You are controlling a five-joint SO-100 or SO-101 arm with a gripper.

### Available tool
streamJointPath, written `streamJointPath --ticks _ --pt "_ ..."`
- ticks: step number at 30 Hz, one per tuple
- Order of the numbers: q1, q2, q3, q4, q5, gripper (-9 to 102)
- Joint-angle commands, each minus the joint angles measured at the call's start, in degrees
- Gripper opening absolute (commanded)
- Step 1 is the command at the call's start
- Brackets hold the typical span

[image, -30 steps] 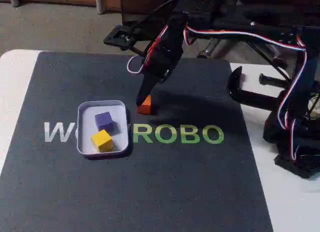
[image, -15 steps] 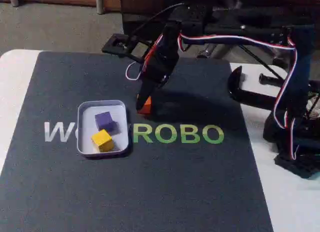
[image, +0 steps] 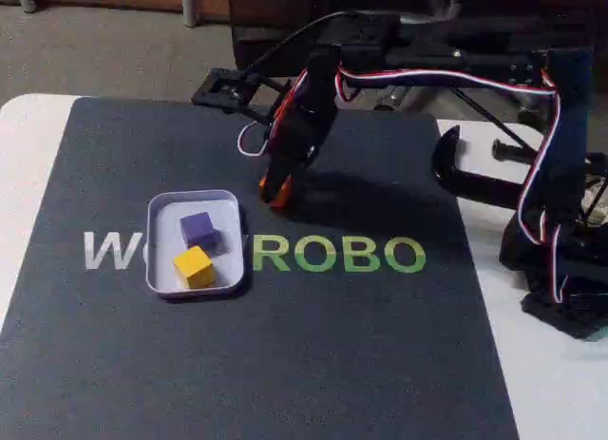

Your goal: Move blocks one by one until all three blocks are in the tray.

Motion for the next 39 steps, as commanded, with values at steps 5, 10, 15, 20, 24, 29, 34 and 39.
streamJointPath --ticks 5,10,15,20,24,29,34,39 --pt "-0.2 0.4 -0.3 -0.6 -0.3 8" --pt "-0.4 0.2 -0.3 -1.1 0.1 -1" --pt "-1.0 1.3 -0.3 -1.1 0.6 -8" --pt "-3.6 6.1 -0.3 -0.6 4.6 -8" --pt "-6.8 9.5 -0.6 0.0 8.6 -8" --pt "-10.4 12.4 -2.0 -0.5 13.9 -8" --pt "-13.5 11.7 -6.2 -1.1 19.2 -8" --pt "-15.3 7.5 -13.6 -1.5 23.7 -8"
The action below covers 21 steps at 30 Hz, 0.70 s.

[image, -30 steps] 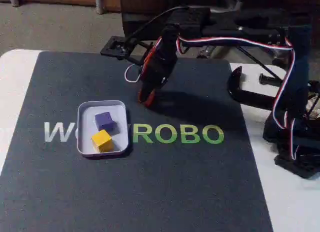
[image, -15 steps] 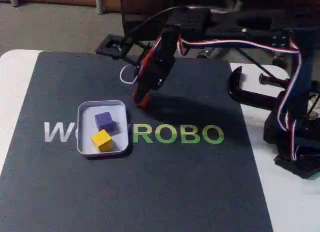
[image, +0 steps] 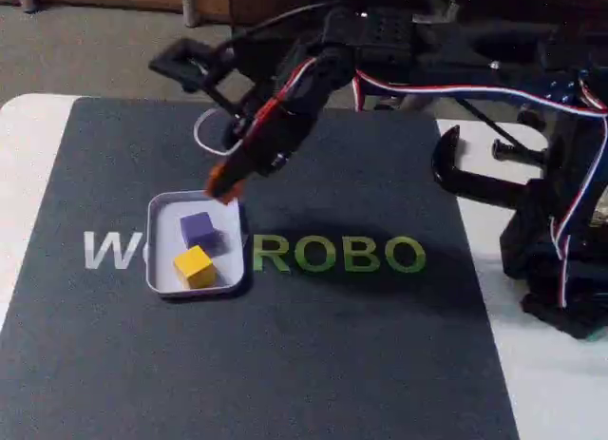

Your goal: Move blocks one by one until all three blocks are in the tray.

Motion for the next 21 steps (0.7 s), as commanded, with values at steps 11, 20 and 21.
streamJointPath --ticks 11,20,21 --pt "-0.6 -6.8 -12.0 -0.3 5.3 -8" --pt "0.4 -11.2 -15.9 -0.1 5.4 -4" --pt "0.4 -11.5 -16.2 -0.1 5.4 -3"
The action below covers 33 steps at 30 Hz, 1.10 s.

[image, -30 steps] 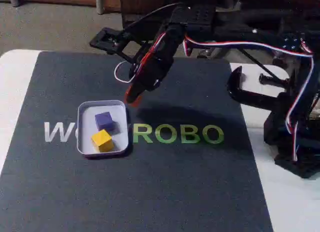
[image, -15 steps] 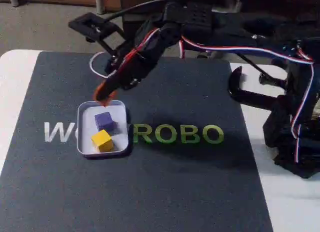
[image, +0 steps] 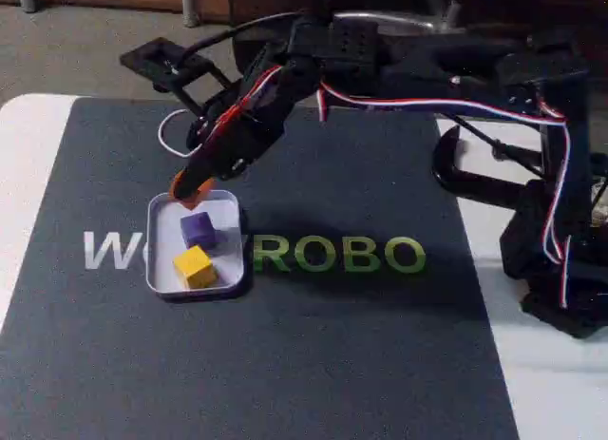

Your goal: Move blocks one by one until all three blocks are in the tray.

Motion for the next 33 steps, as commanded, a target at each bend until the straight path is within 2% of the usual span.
streamJointPath --ticks 1,7,15,19,28,33 --pt "0.4 0.2 -3.5 -0.1 0.4 -2" --pt "0.5 -0.2 -3.7 0.1 -0.2 7" --pt "0.7 -0.4 -3.7 0.2 -0.4 4" --pt "0.7 -0.4 -3.7 0.2 -0.6 11" --pt "0.7 -0.4 -3.7 0.3 -0.9 20" --pt "0.7 -0.4 -3.7 0.3 -1.1 20"
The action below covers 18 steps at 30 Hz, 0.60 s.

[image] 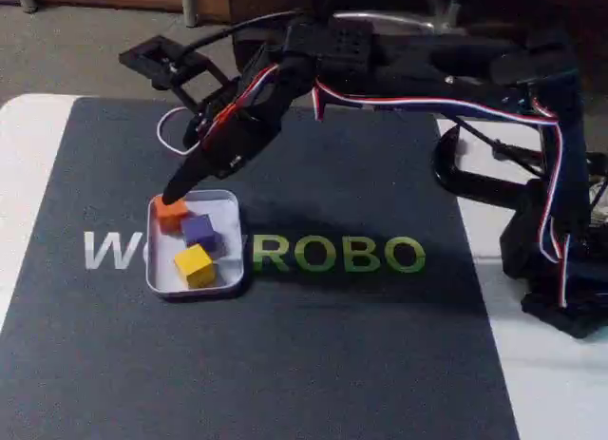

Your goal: Move blocks one by one until all three blocks are in the tray.

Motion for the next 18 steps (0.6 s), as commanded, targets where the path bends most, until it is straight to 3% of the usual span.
streamJointPath --ticks 1,18 --pt "0.2 0.6 -2.6 0.1 -0.4 20" --pt "1.4 7.3 -2.1 8.1 -5.8 20"
